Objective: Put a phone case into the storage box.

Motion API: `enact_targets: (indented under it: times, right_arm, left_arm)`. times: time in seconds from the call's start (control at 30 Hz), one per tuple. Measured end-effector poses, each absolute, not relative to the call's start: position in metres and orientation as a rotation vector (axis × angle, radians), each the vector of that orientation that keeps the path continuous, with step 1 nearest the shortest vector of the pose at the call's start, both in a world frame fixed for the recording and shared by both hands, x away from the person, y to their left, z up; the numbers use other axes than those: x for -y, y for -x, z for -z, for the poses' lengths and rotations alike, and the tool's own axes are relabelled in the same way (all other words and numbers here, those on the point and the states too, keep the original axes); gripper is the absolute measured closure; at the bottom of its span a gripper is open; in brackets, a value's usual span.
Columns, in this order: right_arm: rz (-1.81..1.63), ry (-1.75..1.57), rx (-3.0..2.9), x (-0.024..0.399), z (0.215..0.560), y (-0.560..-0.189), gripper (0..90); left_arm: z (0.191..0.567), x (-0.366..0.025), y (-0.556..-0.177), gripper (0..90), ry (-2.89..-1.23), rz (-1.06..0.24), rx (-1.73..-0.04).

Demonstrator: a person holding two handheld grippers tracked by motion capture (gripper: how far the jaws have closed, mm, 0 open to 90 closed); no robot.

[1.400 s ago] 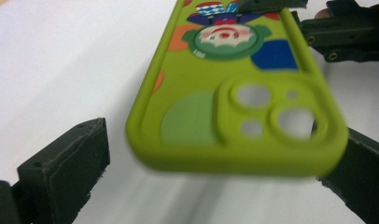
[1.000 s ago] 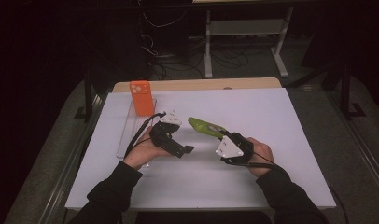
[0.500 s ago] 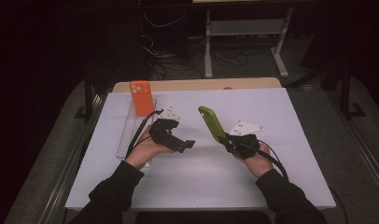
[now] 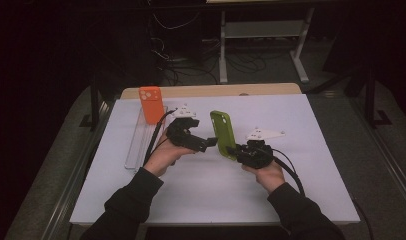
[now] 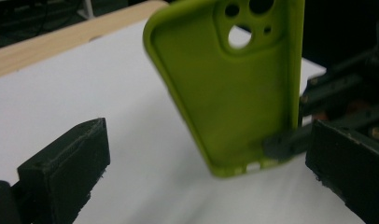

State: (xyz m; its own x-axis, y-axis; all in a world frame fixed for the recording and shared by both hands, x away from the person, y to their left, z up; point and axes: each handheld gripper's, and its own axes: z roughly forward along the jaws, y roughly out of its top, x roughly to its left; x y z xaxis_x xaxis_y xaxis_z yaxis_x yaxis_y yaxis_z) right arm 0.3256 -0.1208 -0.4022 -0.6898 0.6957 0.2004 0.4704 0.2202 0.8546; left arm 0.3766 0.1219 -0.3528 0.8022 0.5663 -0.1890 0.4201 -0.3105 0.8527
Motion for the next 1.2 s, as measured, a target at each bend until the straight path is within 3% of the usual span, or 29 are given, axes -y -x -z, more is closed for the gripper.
enact_targets:
  times: [0.53,0.63,0.97,1.0,1.2]
  right_arm:
    - [-1.464,-1.032,-2.268,0.105,0.4,-0.32,75.9]
    - [-1.462,-1.034,-2.265,0.105,0.4,-0.32,75.9]
    - [-1.429,-1.006,-2.269,0.106,0.401,-0.322,75.2]
    - [-1.426,-1.001,-2.27,0.107,0.4,-0.322,74.3]
    - [-1.431,-1.003,-2.28,0.112,0.398,-0.321,48.6]
  left_arm:
    - [0.354,-0.099,-0.383,0.0,-1.867,-0.128,-0.749]
    - [0.352,-0.102,-0.384,8.9,-1.844,-0.145,-0.758]
    - [0.351,-0.101,-0.384,13.0,-1.822,-0.139,-0.744]
    - [0.351,-0.102,-0.384,13.3,-1.825,-0.139,-0.744]
    - [0.342,-0.11,-0.387,14.5,-1.827,-0.172,-0.752]
